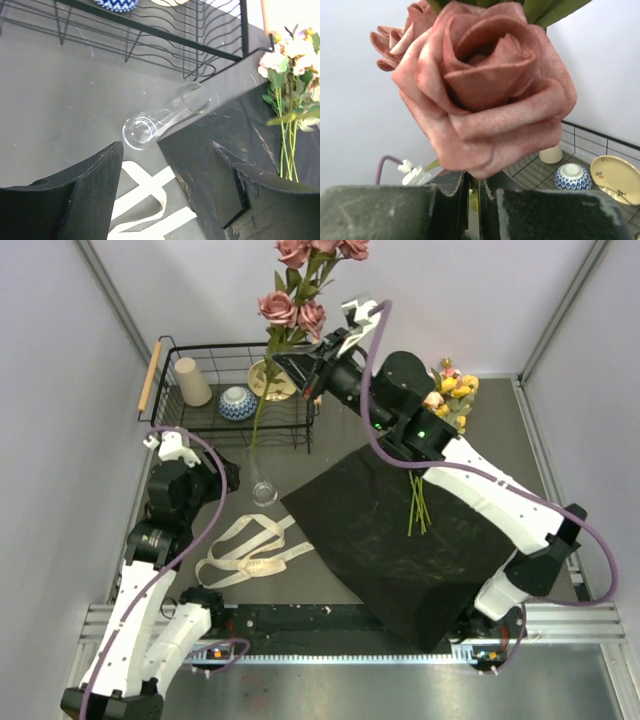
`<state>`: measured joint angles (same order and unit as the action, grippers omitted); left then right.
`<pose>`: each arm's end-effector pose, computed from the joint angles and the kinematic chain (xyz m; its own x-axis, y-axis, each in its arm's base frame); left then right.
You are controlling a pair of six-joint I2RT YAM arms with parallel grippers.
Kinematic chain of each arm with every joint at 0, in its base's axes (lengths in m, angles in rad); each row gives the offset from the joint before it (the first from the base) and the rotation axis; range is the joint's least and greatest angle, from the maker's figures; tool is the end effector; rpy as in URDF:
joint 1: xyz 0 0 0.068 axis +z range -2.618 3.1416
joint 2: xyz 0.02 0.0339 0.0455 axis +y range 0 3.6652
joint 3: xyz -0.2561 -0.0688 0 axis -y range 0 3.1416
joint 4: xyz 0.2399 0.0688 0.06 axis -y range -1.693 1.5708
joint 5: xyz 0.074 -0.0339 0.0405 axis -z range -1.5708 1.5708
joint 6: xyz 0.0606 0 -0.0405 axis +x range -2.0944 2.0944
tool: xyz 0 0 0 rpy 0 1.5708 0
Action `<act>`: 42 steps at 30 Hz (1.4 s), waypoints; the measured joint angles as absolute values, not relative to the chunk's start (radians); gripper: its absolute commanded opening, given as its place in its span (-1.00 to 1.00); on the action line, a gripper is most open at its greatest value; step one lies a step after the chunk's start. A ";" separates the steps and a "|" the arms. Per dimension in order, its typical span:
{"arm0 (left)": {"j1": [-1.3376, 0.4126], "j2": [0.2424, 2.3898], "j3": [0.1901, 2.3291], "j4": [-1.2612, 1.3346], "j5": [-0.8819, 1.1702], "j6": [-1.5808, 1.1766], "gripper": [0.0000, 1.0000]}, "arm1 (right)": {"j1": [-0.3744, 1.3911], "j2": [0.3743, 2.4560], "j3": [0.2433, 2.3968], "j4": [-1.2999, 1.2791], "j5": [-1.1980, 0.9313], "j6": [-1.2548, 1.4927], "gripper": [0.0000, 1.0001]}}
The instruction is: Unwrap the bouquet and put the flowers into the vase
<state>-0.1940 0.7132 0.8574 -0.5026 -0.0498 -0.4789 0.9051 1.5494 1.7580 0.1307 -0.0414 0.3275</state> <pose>0.1783 -0.0320 0.3277 -0.3731 -0.3957 -0.8392 -0.0283 0.9089 -0.4160 0.2226 0.2876 0.5227 -0.0659 0.4365 -0.8973 -0.8330 0.4710 0.2903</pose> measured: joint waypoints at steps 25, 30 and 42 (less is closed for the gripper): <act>-0.163 0.731 0.617 -0.215 0.060 -0.448 0.17 | 0.940 1.822 2.002 0.039 0.007 0.244 -1.00; -0.163 0.751 0.617 -0.214 0.046 -0.460 0.14 | 0.958 1.834 1.970 0.063 0.000 0.212 -1.00; -0.163 0.822 0.617 -0.214 0.027 -0.486 0.11 | 0.995 1.837 1.782 0.161 -0.014 0.138 -1.00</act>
